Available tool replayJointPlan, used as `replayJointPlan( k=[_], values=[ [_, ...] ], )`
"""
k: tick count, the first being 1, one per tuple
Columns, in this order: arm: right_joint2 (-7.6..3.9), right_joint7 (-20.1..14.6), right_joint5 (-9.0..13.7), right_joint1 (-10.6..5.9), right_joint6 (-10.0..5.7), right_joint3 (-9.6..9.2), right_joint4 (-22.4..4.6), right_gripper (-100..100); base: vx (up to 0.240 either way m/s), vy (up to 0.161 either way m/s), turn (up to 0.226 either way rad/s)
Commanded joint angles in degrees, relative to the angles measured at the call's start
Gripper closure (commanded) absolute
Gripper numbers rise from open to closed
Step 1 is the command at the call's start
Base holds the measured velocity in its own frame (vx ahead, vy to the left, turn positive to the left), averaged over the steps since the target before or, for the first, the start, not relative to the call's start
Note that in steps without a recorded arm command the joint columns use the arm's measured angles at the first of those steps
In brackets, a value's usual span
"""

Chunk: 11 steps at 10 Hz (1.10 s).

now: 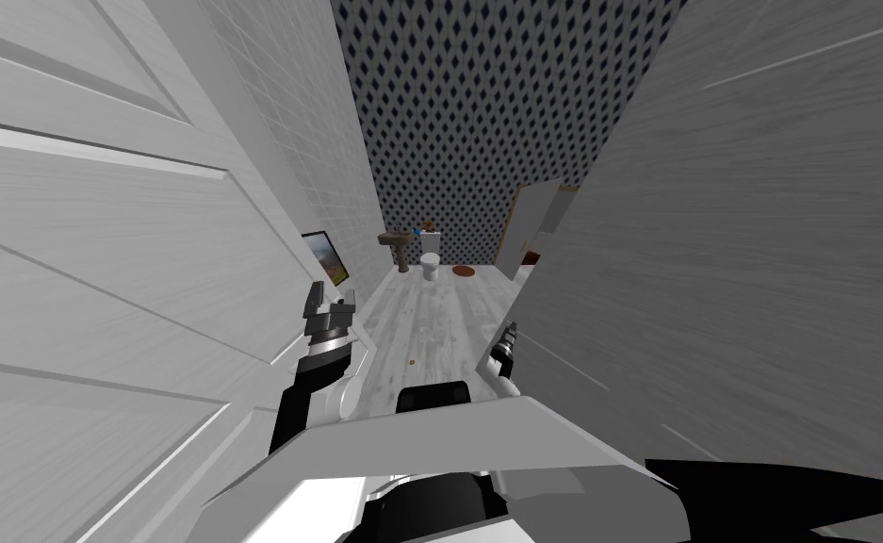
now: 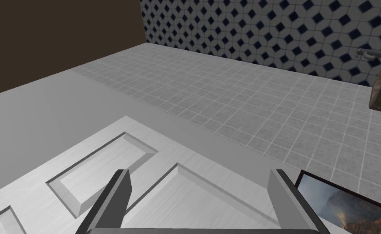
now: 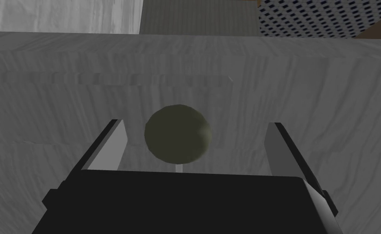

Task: Push the door open

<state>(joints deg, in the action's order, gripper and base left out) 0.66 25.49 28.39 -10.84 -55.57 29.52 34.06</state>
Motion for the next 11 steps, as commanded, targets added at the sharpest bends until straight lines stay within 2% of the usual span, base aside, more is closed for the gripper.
replayJointPlan(
  k=[1, 2, 3, 8, 9, 11],
  values=[
    [1.59, 0.69, 0.57, -0.10, -0.64, 0.78, -0.06, -100, 0.082, -0.158, 0.115],
    [1.17, 0.60, 0.38, 0.00, -0.44, 0.56, 0.12, -100, 0.036, -0.062, 0.028],
    [1.17, 0.60, 0.38, 0.00, -0.44, 0.56, 0.12, 100, -0.012, 0.010, -0.021],
    [1.17, 0.60, 0.38, 0.00, -0.44, 0.56, 0.12, 100, -0.005, 0.010, -0.004],
    [-0.49, 1.66, 2.07, -0.61, -1.46, 1.79, -0.65, 100, 0.026, -0.110, 0.095],
    [-0.78, 1.91, 2.46, -0.79, -1.73, 2.06, -0.80, 100, 0.018, -0.133, 0.060]
  ],
)
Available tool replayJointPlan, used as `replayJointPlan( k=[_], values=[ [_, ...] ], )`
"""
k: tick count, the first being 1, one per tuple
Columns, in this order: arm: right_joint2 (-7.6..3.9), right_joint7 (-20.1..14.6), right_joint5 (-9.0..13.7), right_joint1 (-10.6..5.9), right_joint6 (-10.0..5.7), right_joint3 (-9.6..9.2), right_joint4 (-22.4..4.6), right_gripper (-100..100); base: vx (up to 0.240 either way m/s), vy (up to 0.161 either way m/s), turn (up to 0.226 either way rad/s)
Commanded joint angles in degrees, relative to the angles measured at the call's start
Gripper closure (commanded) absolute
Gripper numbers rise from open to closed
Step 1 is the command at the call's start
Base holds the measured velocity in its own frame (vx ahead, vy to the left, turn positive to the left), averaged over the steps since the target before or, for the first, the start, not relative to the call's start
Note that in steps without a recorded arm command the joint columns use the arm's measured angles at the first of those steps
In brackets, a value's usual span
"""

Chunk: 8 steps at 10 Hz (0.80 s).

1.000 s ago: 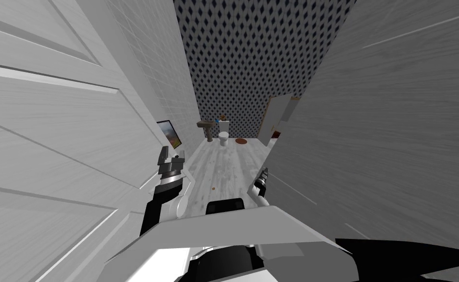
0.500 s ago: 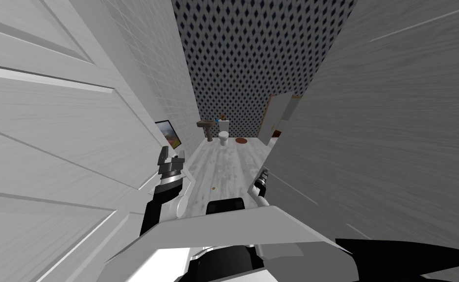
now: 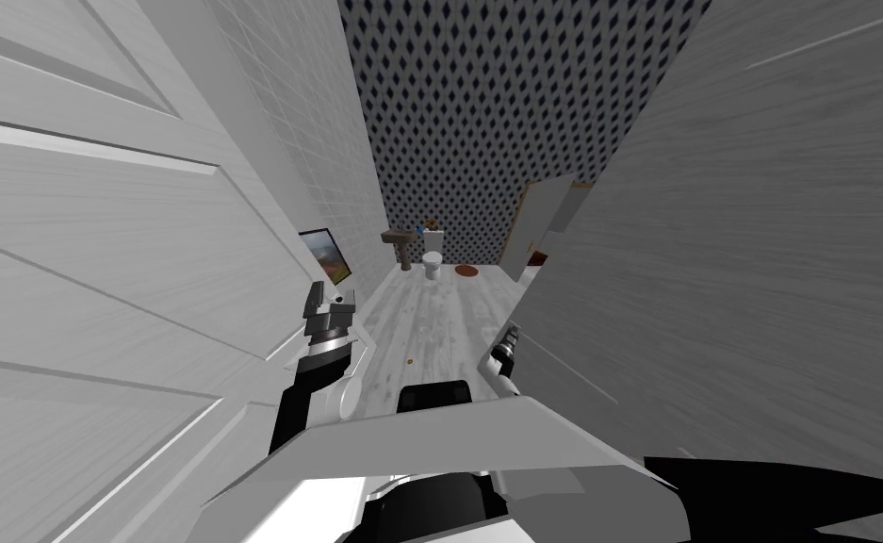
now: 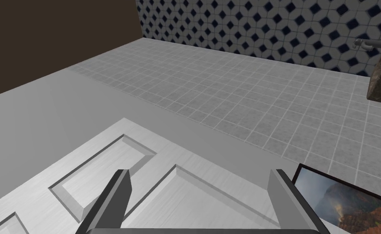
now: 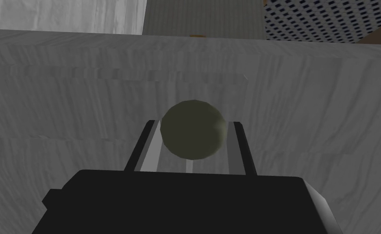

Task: Push the door open

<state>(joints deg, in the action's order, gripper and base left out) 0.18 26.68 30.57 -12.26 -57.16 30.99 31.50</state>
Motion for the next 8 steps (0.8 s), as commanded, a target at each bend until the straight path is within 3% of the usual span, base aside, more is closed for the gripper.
replayJointPlan(
  k=[1, 3, 8],
  values=[
    [-0.30, 0.72, 0.28, 0.63, -0.13, 0.59, 1.76, 100, 0.041, -0.049, -0.018],
    [-1.35, 2.29, 2.69, -0.51, -1.82, 2.31, 0.81, 100, 0.038, -0.153, 0.064],
    [-1.38, 4.05, 5.37, -1.78, -3.71, 4.22, -0.24, 100, 0.058, -0.122, 0.039]
  ],
)
